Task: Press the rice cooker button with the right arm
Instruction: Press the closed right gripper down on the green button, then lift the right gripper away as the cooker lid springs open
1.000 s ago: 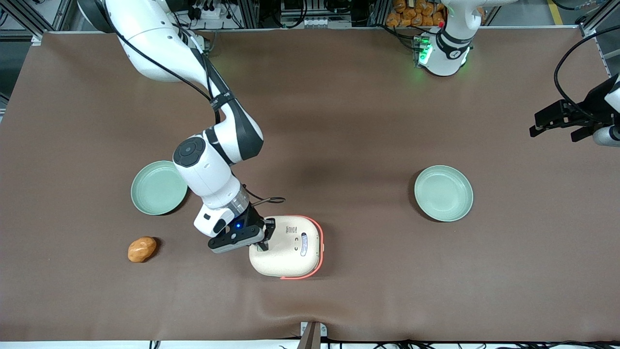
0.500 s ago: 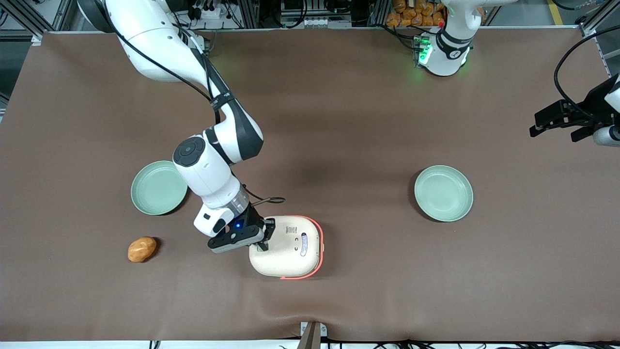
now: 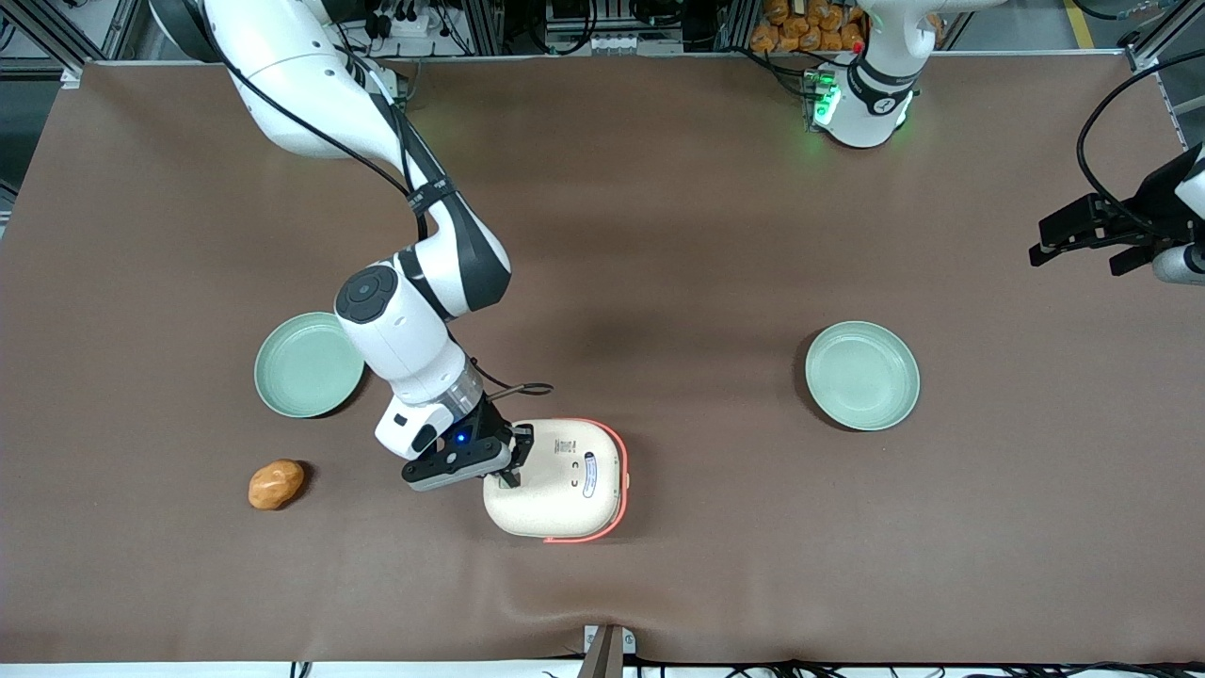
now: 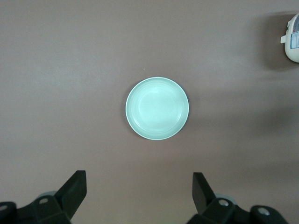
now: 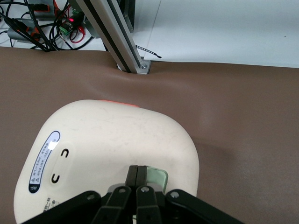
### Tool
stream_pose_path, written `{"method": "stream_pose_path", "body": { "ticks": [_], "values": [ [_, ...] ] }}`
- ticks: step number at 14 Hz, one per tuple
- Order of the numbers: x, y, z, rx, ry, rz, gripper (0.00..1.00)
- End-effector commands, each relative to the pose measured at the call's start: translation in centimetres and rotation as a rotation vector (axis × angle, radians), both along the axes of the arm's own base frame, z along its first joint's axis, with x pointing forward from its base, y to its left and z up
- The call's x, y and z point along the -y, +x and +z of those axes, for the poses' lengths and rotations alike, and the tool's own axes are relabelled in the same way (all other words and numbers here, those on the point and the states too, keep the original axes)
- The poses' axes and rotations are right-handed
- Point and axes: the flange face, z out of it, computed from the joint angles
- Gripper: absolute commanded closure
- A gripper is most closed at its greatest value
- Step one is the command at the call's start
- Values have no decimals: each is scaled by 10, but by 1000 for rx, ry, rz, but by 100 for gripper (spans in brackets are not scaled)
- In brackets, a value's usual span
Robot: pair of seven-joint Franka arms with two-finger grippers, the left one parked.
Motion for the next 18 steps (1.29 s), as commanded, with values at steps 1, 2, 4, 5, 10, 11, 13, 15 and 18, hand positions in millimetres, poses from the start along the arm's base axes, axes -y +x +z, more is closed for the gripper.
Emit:
{"method": "stream_pose_path", "body": {
  "ticks": [1, 2, 4, 5, 10, 11, 13, 15, 18],
  "values": [
    [16, -12, -62, -104, -55, -13, 100],
    [14, -13, -62, -107, -48, -14, 100],
    [12, -15, -64, -144, 25, -61, 100],
    [11, -15, -64, -154, 47, -69, 100],
    [8, -7, -28, -106, 68, -55, 100],
    [7, -5, -15, -102, 77, -53, 100],
    [5, 0, 8, -102, 88, -44, 100],
    [4, 1, 28, -96, 98, -38, 100],
    [9, -1, 53, -98, 108, -36, 100]
  ]
}}
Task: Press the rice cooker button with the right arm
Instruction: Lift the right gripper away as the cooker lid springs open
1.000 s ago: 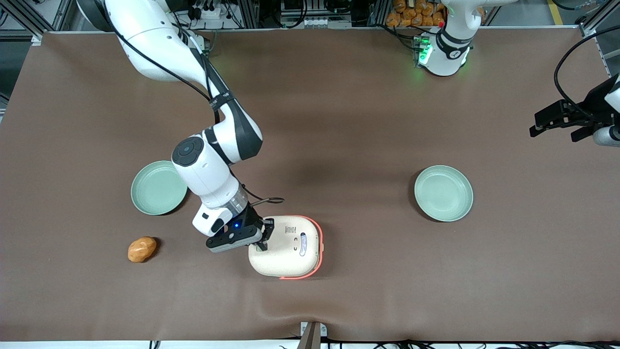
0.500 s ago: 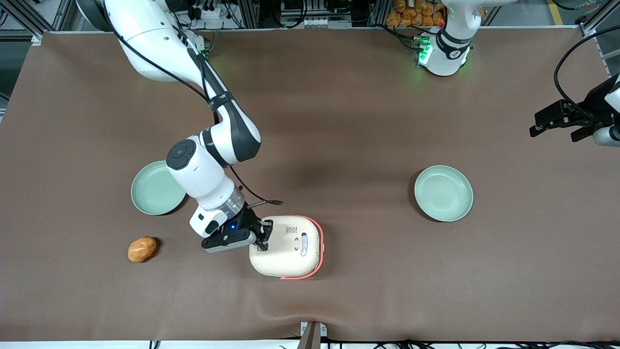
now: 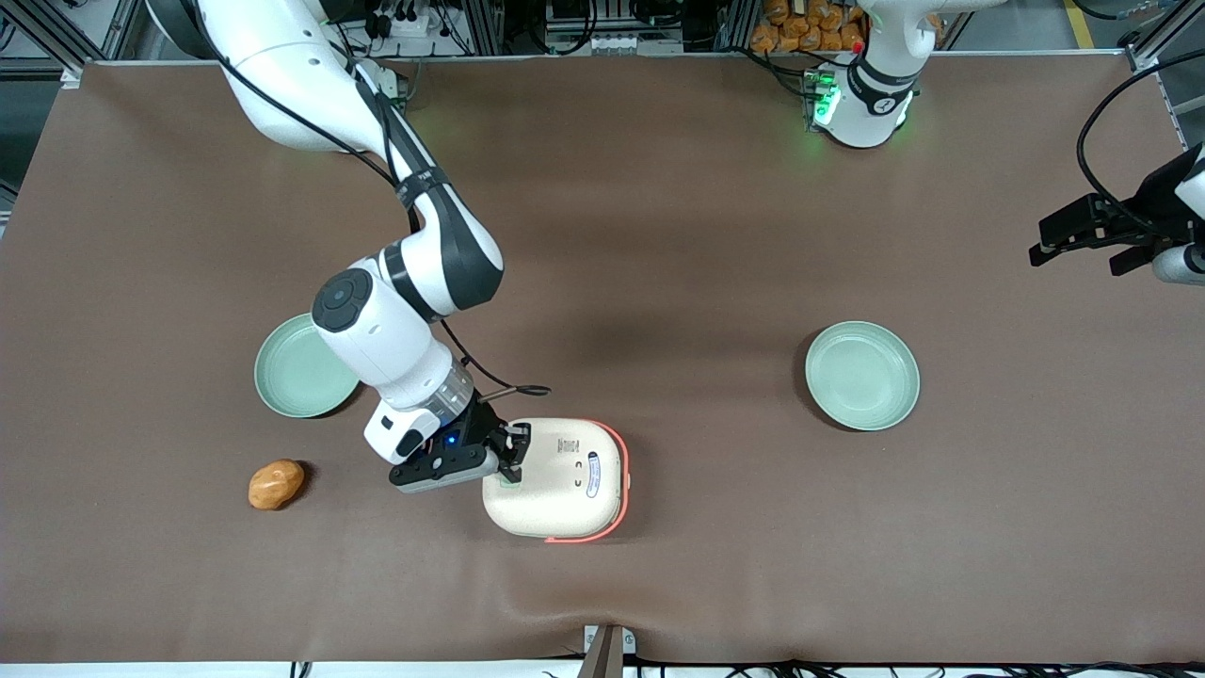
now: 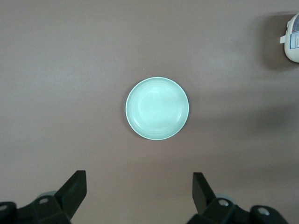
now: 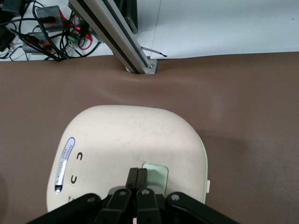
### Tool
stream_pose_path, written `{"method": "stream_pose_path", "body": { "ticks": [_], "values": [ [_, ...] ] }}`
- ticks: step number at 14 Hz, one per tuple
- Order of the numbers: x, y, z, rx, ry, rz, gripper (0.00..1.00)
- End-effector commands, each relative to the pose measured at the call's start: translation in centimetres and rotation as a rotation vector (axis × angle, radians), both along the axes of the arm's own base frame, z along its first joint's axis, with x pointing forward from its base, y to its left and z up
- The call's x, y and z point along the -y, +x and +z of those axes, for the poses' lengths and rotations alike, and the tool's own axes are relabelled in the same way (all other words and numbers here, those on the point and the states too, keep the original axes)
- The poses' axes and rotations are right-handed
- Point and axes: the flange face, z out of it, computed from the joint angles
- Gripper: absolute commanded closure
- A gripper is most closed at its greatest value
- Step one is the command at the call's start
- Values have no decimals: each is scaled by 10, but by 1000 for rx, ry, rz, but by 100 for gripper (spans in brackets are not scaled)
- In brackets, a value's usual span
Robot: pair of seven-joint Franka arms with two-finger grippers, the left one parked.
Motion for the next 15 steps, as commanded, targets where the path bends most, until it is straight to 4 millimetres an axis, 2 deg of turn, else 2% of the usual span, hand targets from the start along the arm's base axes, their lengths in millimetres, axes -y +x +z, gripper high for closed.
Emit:
{"method": "stream_pose_path", "body": {
  "ticks": [1, 5, 6, 7, 9, 11, 12, 13, 15],
  "values": [
    [9, -5, 33, -14, 25, 9, 100],
    [15, -12, 74, -23, 36, 22, 100],
    [16, -14, 79, -26, 37, 23, 98],
    [16, -17, 89, -26, 40, 27, 91],
    [29, -19, 106, -48, 44, 21, 72],
    [40, -24, 115, -92, 30, 28, 47],
    [47, -26, 121, -112, 26, 27, 26],
    [53, -29, 126, -126, 21, 25, 0],
    [83, -32, 140, -152, 14, 5, 0]
  ]
}}
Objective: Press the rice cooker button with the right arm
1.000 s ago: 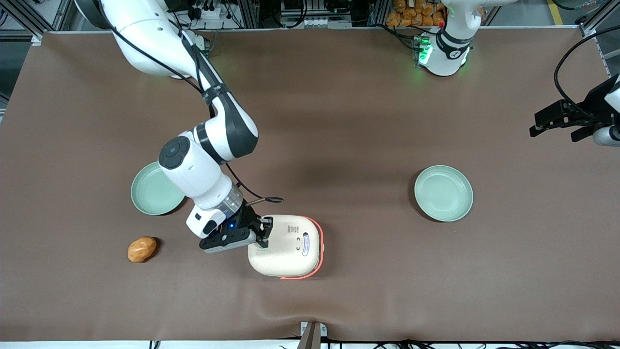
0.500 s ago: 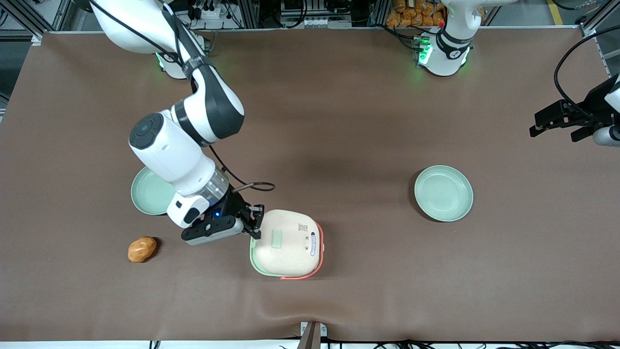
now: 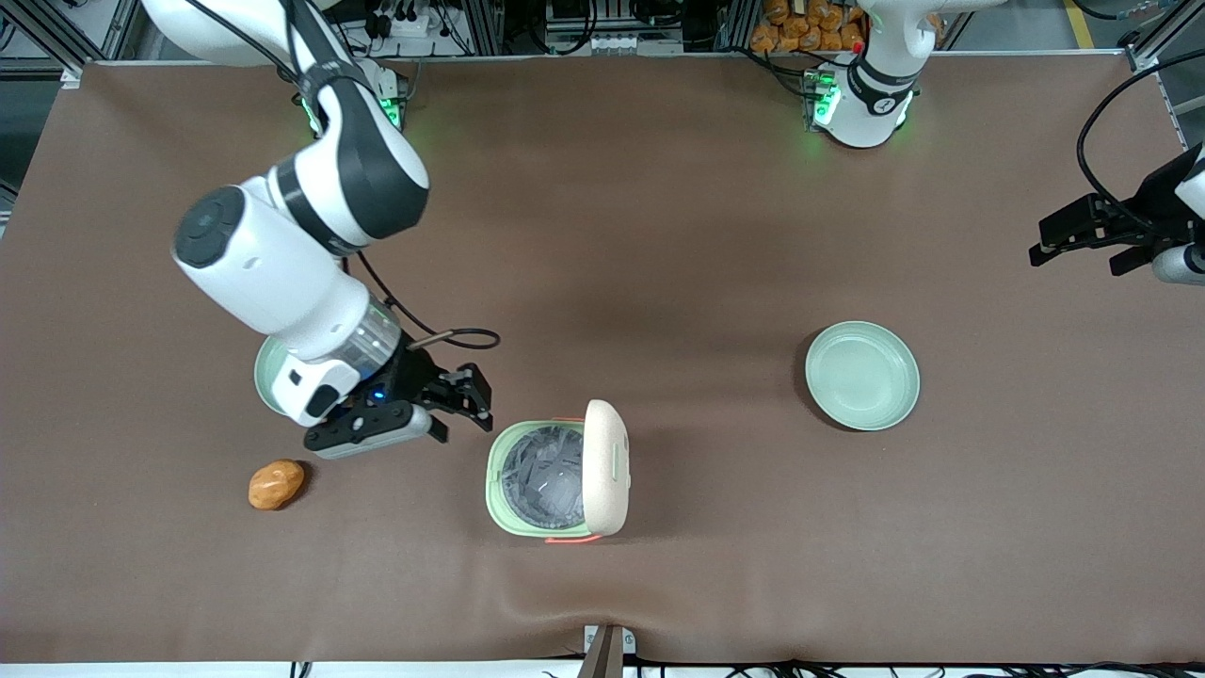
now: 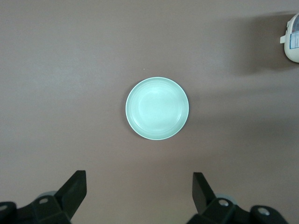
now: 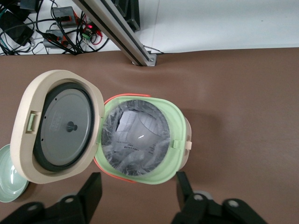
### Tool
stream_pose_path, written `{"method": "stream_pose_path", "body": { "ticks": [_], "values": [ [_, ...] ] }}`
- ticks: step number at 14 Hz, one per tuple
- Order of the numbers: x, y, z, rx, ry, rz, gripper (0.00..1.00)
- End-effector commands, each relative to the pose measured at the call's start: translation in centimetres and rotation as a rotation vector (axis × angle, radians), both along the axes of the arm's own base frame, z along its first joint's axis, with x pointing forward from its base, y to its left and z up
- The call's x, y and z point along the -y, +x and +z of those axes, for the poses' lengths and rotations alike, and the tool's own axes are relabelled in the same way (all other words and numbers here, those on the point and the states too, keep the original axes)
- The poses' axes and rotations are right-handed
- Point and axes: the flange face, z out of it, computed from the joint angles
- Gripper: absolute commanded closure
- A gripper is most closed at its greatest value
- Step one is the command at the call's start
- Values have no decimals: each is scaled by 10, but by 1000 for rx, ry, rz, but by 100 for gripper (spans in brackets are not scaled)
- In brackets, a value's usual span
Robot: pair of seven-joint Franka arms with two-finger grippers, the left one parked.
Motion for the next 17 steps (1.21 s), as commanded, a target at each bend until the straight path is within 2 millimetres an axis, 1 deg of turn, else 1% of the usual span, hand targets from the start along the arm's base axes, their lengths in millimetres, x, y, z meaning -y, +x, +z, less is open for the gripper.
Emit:
{"method": "stream_pose_path", "body": {
  "ticks": [1, 3, 4, 5, 6, 7, 9, 11, 12, 14, 16, 17],
  "values": [
    [39, -14, 25, -59, 7, -10, 0],
    [77, -28, 42, -159, -19, -10, 0],
    [86, -39, 53, -198, -42, 4, 0],
    [100, -47, 68, -201, -88, 4, 0],
    [108, -59, 84, -204, -155, 15, 0],
    [125, -68, 99, -213, -203, 8, 0],
    [159, -88, 127, -242, -229, -20, 0],
    [189, -109, 147, -300, -243, -52, 0],
    [202, -117, 154, -322, -250, -68, 0],
    [221, -129, 168, -328, -266, -98, 0],
    [246, -134, 174, -342, -263, -142, 0],
    [263, -137, 175, -359, -266, -167, 0]
  ]
}}
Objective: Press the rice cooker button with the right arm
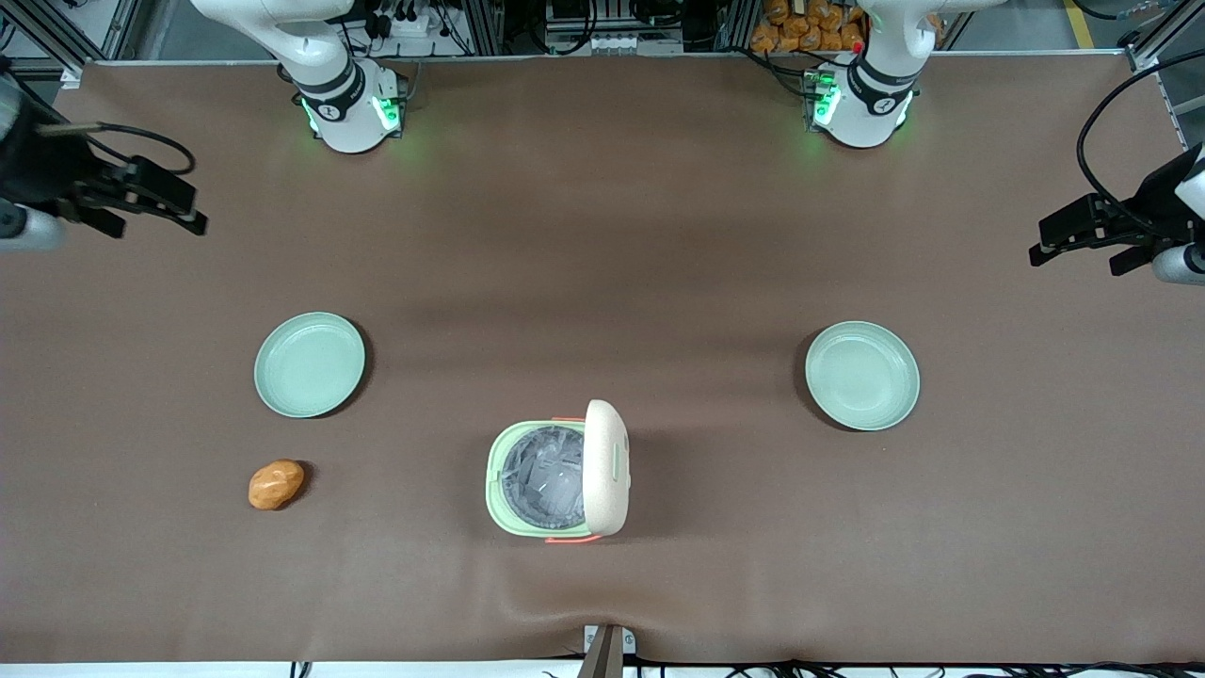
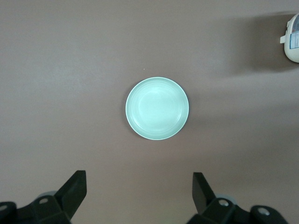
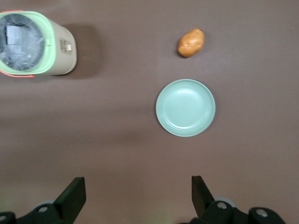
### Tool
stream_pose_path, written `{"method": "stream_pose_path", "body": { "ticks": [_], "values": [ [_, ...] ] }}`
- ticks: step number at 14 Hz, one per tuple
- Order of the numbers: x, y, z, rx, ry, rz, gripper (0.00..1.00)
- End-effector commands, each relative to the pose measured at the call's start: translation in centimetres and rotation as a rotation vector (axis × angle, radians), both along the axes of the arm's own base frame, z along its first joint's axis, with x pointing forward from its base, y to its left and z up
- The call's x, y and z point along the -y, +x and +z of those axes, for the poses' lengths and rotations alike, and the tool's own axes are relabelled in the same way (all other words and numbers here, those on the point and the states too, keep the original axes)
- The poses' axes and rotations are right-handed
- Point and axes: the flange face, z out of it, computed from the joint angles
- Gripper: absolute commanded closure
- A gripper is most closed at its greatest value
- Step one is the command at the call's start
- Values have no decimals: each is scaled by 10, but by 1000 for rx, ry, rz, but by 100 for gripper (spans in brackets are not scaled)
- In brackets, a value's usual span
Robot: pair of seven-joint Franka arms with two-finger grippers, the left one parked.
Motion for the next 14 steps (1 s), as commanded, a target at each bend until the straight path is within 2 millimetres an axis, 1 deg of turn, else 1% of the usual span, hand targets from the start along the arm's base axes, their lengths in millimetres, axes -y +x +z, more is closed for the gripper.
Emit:
{"method": "stream_pose_path", "body": {
  "ticks": [1, 2, 4, 14],
  "values": [
    [40, -13, 0, -27, -30, -34, 0],
    [51, -14, -2, -36, -41, -1, 0],
    [62, -16, -5, -61, -66, 31, 0],
    [60, -15, -2, -48, -92, 24, 0]
  ]
}}
